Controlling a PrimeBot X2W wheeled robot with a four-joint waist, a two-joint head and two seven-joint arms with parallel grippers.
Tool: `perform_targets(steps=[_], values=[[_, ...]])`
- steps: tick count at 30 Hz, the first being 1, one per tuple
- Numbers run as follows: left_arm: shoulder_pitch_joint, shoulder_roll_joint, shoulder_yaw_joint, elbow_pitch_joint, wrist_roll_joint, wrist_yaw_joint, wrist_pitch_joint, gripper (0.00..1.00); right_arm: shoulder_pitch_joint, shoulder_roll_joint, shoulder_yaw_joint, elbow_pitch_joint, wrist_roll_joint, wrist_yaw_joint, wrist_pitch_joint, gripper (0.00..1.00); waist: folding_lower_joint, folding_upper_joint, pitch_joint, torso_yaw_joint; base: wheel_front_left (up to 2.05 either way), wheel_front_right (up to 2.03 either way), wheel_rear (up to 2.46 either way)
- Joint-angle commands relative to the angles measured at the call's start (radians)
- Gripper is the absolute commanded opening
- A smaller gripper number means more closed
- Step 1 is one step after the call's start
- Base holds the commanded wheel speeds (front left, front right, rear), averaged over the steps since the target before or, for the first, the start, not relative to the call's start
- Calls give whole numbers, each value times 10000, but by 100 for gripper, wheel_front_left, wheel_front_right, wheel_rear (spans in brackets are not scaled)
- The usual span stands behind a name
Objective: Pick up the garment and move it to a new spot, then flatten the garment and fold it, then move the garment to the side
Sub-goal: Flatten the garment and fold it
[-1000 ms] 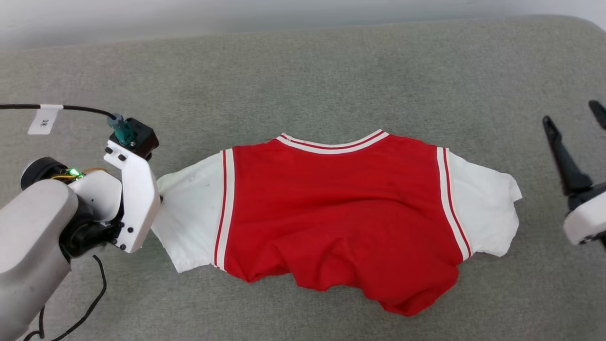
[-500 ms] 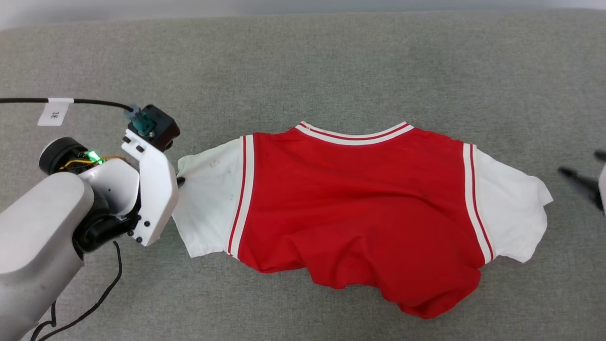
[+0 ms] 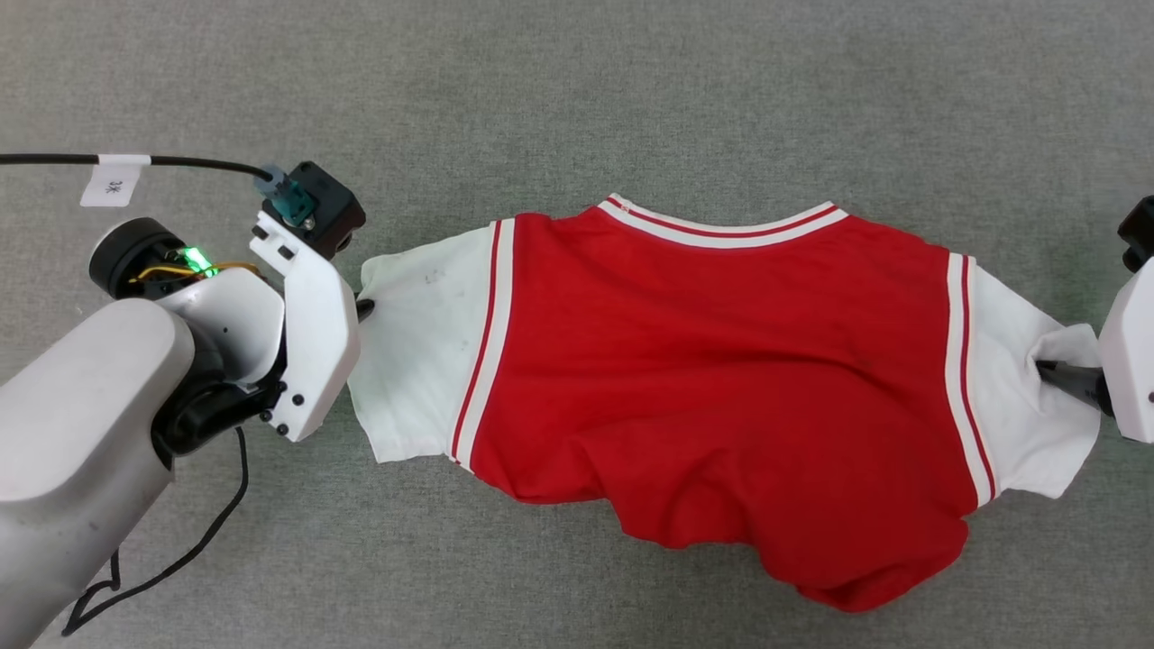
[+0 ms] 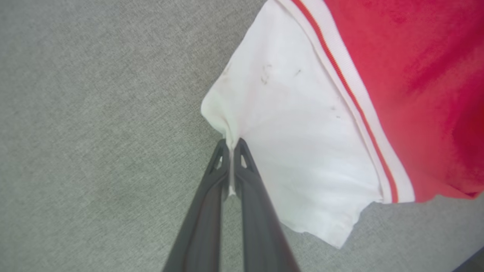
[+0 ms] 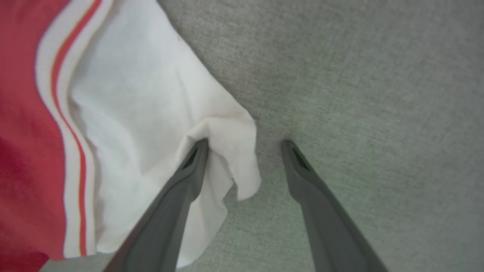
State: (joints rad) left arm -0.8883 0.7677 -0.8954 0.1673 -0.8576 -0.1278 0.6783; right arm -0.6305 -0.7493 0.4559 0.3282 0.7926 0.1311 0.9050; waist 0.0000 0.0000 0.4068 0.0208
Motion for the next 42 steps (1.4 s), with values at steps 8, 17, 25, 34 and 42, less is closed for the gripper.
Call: perform_targets(steps=[8, 17, 25, 34, 42], values=[[53, -46, -147, 182, -67, -4, -221, 0, 376, 657, 1641, 874, -116, -4, -734, 0, 0, 0, 34, -23, 0, 0, 0], [119, -63, -360, 267, 114, -9, -1226, 0, -307, -416, 1929, 188, 75, -7, -3343, 0, 0, 0, -1252, -137, 0, 0, 0], [-302, -42, -128, 69, 180, -11, -2363, 0, -516, -1374, 1920, -920, 94, -9, -5044, 0, 0, 0, -2157, -165, 0, 0, 0], [-1485, -431, 372, -90, 510, 25, -3149, 0, -1099, -1568, 810, -1805, -198, -7, -5757, 0, 0, 0, -2617, -180, 0, 0, 0], [-3015, -1037, 777, 459, 1022, 76, -3737, 0, -2331, -1104, -86, -1956, -1162, -9, -5532, 0, 0, 0, -2163, -248, 0, 0, 0]])
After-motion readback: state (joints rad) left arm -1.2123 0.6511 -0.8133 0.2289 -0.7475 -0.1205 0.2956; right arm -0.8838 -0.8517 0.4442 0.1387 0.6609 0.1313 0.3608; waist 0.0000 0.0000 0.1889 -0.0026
